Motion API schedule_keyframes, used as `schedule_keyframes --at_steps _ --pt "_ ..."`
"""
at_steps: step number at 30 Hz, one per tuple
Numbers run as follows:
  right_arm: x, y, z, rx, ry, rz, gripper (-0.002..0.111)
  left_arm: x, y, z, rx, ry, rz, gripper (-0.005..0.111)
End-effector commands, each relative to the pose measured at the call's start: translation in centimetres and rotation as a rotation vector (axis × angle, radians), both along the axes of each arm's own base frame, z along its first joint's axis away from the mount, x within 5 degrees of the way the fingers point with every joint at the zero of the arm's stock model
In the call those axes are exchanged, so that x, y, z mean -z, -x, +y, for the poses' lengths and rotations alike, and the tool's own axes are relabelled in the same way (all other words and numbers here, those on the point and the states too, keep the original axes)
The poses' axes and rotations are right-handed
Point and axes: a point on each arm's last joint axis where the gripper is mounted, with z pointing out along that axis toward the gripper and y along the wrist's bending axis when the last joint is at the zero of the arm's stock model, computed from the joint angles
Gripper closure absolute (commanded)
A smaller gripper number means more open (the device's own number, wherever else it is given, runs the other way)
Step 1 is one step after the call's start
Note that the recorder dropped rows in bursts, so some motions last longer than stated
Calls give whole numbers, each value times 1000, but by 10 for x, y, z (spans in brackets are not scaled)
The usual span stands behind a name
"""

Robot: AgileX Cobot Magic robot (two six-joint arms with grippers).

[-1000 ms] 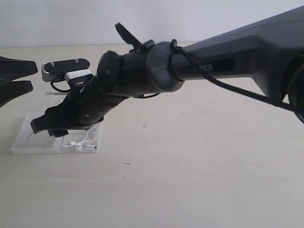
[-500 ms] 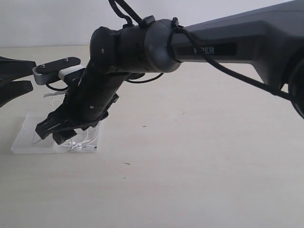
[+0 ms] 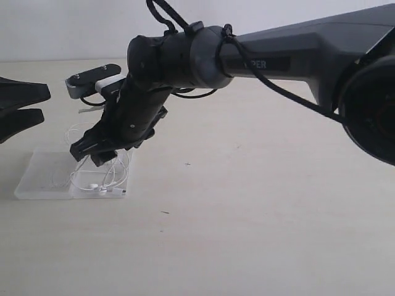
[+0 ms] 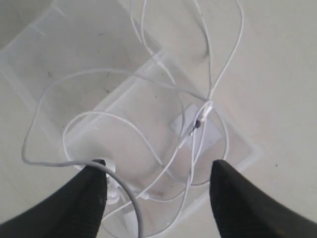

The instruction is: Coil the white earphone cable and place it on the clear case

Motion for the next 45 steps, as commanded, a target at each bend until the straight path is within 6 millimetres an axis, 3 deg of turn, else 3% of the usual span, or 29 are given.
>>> schedule_keyframes --at_steps 1,4,10,12,16,20,26,30,32,34,39,45 --pt "-41 -1 1 -50 8 10 49 -2 0 0 -2 -6 -28 27" --pt "-51 -3 2 -76 32 5 49 -2 0 0 -2 -6 -28 27" --pt "-20 -15 7 -57 47 -29 49 -2 0 0 0 -7 -27 27" --pt "-31 -16 4 -69 85 -52 49 -2 0 0 0 -7 -27 27" --pt "-100 -5 -9 -106 72 -107 52 -2 0 0 6 -24 -46 27" --pt "-146 13 -27 -173 90 -122 57 -2 1 0 7 -25 -46 27" --pt "-156 29 -42 -226 144 -79 66 -4 1 -6 40 -55 -79 27" --pt "-149 41 -56 -240 190 -45 84 -11 0 -25 117 -94 -139 29" --pt "-147 48 -63 -235 189 -47 94 -16 0 -36 157 -111 -170 36" --pt "-146 55 -72 -222 174 -72 107 -22 0 -46 191 -120 -194 51" --pt "-158 82 -102 -177 90 -179 108 -31 3 -54 220 -134 -229 103" --pt "-166 126 -149 -82 -34 -275 108 -38 15 -57 181 -157 -303 107"
